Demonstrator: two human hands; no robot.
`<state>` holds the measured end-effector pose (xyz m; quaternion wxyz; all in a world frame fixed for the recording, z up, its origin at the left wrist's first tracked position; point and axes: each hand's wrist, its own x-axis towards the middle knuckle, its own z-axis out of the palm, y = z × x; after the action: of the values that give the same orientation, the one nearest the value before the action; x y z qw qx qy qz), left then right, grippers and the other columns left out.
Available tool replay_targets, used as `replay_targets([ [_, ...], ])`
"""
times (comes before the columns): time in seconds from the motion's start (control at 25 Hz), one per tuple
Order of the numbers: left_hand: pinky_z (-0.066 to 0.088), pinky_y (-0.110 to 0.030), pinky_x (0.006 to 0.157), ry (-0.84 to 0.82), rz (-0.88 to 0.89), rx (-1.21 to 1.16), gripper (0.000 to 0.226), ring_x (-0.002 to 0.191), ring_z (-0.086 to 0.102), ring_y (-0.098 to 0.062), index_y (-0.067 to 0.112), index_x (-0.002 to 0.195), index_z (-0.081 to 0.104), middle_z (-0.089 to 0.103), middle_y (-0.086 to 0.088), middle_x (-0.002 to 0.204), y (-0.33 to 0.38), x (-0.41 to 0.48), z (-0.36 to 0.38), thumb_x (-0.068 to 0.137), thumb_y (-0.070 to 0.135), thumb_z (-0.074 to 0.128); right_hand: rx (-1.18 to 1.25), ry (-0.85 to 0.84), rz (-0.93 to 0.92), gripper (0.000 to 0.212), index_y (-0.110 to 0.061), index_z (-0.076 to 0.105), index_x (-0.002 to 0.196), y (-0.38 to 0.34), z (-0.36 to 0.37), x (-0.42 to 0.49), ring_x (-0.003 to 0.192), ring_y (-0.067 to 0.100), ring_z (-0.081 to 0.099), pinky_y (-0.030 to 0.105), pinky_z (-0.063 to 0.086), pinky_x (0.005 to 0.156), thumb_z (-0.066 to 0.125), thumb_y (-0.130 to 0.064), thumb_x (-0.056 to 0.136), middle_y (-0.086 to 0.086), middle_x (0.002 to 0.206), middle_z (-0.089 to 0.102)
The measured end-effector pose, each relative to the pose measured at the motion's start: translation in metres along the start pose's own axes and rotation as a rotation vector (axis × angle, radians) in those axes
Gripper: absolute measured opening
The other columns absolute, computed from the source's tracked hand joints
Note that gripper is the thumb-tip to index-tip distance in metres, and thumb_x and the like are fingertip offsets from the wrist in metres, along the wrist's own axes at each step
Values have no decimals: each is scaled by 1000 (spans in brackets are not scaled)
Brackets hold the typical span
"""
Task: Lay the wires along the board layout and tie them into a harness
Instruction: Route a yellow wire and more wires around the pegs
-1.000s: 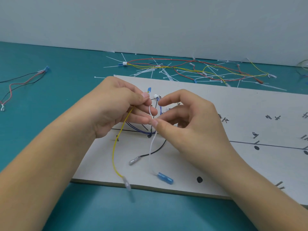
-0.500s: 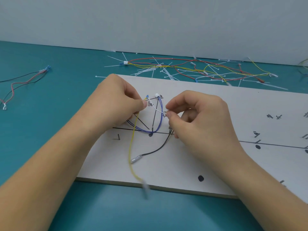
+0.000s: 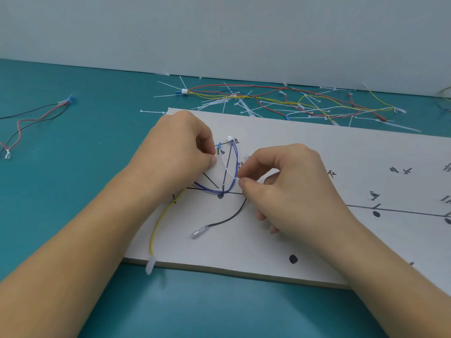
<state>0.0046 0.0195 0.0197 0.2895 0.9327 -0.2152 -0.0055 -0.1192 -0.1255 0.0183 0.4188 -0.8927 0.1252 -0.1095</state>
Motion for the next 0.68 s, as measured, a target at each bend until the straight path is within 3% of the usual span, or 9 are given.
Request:
replay_targets([
  [0.16,41,-9,39,-113,-13,-22,9,45,61,2,22,77,77,69,5,59,3,-3,-2,84,17,81,68,-41,59,16,-18,74,74,-5,-5,-1,34,14,60,25,46,32,70,-8,86,-7,68,70],
  [0.32,45,-15,36,-205,-69,-79,15,42,69,-17,20,80,75,70,2,53,4,-7,-5,90,9,73,41,-121,76,15,-16,74,74,-9,-5,-4,36,18,65,27,50,37,70,-11,87,-2,56,69],
  [0.48,49,-18,38,-233,-45,-79,15,44,68,-14,23,90,75,71,2,57,4,-8,-9,93,9,70,132,-247,182,17,-14,72,79,-12,-4,-6,45,23,71,25,51,40,64,-10,93,7,54,70],
  [0.6,45,-12,46,-250,28,34,17,51,62,0,24,100,78,68,11,70,6,-12,-13,93,13,68,169,-340,215,19,-16,70,88,-13,-1,-7,54,26,75,42,65,58,57,-4,94,9,60,73],
  [0.68,42,-18,51,-293,60,138,20,58,55,-2,22,105,76,70,8,85,8,-16,-15,91,13,66,158,-344,189,20,-16,71,89,-12,1,-8,57,26,75,49,65,65,57,-2,92,10,62,74],
])
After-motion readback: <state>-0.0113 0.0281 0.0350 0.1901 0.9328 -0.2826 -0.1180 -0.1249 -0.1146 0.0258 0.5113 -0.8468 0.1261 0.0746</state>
